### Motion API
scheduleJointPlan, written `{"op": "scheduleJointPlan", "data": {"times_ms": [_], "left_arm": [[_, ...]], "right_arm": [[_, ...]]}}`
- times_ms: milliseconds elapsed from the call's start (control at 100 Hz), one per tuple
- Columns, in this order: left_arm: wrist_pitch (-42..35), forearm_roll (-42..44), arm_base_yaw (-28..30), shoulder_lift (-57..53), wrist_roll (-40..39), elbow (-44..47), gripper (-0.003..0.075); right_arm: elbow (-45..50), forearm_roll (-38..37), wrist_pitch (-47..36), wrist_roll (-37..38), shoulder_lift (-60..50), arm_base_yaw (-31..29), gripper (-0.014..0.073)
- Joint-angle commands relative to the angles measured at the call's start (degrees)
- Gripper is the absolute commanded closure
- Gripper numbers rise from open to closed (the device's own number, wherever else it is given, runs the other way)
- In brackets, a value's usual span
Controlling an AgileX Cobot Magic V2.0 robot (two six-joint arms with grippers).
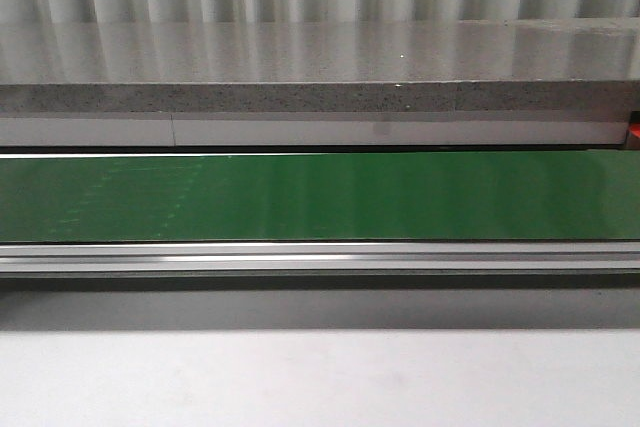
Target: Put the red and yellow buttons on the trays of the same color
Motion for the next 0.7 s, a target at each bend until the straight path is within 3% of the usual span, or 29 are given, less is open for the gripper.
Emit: {"op": "scheduleJointPlan", "data": {"times_ms": [0,280,690], "left_arm": [[-4.46,-0.6,-0.54,0.39,0.03,-1.63,0.074],[-4.46,-0.6,-0.54,0.39,0.03,-1.63,0.074],[-4.46,-0.6,-0.54,0.39,0.03,-1.63,0.074]], "right_arm": [[-2.6,-0.04,-0.09,0.2,-2.94,-0.33,-0.0003],[-4.11,0.79,0.42,0.14,-16.94,2.73,-0.0001],[-2.81,0.79,-1.24,-10.76,-36.02,28.94,-0.0001]]}}
